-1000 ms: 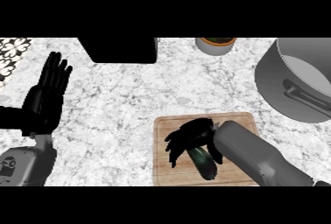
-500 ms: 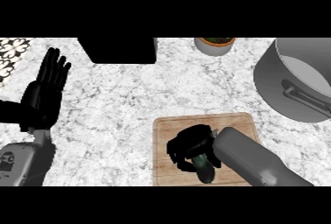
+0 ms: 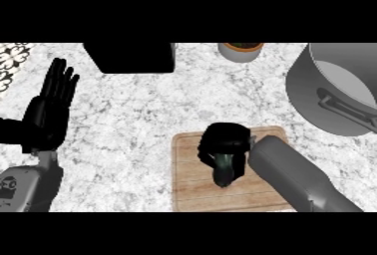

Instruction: Pick the eggplant from the cutting board and place it in the pot

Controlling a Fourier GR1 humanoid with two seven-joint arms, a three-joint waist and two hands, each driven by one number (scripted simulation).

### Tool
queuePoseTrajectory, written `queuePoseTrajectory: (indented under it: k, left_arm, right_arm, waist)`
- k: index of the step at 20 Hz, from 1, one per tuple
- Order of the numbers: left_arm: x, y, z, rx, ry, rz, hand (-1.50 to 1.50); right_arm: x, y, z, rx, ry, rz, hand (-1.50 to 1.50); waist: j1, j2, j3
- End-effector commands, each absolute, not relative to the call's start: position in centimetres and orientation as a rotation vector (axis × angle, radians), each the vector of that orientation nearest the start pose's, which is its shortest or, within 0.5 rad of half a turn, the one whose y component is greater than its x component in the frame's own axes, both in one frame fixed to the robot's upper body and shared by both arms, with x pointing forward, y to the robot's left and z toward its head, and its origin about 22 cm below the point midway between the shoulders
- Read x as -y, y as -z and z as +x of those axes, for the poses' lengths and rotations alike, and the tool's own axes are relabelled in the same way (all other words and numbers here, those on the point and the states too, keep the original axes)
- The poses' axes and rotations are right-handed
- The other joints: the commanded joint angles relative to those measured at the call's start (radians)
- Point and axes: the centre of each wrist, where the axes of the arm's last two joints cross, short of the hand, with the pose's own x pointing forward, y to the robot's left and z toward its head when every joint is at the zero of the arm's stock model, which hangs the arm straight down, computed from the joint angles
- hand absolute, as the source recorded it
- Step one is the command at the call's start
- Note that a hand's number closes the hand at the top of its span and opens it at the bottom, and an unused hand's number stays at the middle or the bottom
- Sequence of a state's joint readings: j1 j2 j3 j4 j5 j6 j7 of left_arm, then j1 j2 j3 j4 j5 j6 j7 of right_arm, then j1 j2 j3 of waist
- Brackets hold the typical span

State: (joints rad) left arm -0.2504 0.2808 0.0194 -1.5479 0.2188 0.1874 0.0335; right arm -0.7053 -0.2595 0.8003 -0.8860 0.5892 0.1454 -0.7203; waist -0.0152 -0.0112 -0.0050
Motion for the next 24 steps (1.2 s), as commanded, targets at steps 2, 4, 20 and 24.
queuePoseTrajectory:
  k: [2, 4, 20, 24]
  left_arm:
    - [-28.1, -7.4, 29.5, 1.726, -0.078, 0.158, 0.00]
    - [-28.0, -7.2, 29.6, 1.719, -0.079, 0.152, 0.00]
    - [-28.5, -8.2, 29.7, 1.738, -0.069, 0.123, 0.00]
    - [-29.2, -7.5, 29.8, 1.743, -0.066, 0.145, 0.00]
  right_arm:
    - [15.0, -0.6, 37.4, 1.592, -1.534, -0.324, 1.50]
    - [12.9, -1.6, 37.8, 1.587, -1.384, -0.475, 1.50]
    - [13.3, -13.9, 41.4, 1.513, -0.443, -1.478, 1.50]
    - [16.9, -14.3, 39.2, 1.415, -0.404, -1.541, 1.50]
  waist:
    - [-0.046, -0.013, 0.001]
    - [-0.043, -0.016, 0.000]
    - [-0.019, -0.003, 0.004]
    - [-0.021, 0.000, 0.004]
